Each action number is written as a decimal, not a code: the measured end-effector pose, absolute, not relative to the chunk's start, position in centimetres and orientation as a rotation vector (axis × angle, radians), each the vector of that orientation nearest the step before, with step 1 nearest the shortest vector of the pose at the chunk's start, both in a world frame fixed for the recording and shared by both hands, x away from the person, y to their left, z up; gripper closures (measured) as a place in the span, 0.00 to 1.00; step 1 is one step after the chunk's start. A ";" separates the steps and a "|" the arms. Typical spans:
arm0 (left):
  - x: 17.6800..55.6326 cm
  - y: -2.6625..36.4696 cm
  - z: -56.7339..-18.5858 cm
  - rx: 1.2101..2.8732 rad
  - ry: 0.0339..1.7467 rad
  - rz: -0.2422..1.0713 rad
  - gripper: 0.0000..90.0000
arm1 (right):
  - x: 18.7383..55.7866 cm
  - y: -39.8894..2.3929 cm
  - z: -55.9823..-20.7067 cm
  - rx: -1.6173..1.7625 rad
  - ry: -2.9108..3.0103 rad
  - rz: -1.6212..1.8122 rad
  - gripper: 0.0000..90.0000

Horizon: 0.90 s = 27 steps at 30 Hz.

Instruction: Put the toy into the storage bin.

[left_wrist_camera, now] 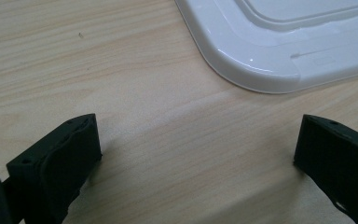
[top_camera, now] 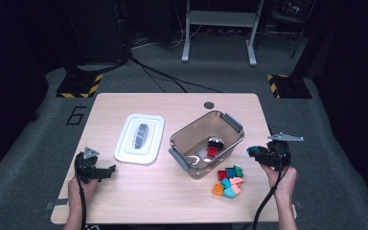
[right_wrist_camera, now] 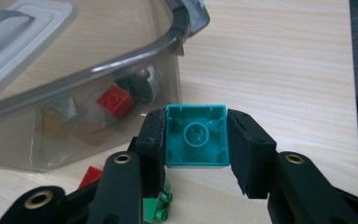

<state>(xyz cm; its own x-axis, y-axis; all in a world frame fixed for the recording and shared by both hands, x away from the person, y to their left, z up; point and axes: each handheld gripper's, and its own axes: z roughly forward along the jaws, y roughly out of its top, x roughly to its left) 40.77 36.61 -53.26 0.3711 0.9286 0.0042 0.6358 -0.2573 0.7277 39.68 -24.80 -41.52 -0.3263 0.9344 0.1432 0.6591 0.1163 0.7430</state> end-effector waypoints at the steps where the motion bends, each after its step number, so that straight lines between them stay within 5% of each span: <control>1: 40.8 36.6 -53.3 1.992 1.347 0.586 0.00 | 39.8 -24.8 -41.2 1.546 2.038 1.052 0.66; 27: 40.7 36.6 -53.3 1.992 1.349 0.584 0.00 | 44.0 -20.5 -35.6 1.417 2.078 1.087 0.66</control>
<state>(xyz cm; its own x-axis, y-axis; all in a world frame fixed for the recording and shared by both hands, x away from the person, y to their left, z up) 40.74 36.58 -53.26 0.3700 0.9290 0.0025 0.6373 -0.2558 0.7270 43.98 -20.48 -35.64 -0.4065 0.9084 0.0976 0.5983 0.1839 0.7799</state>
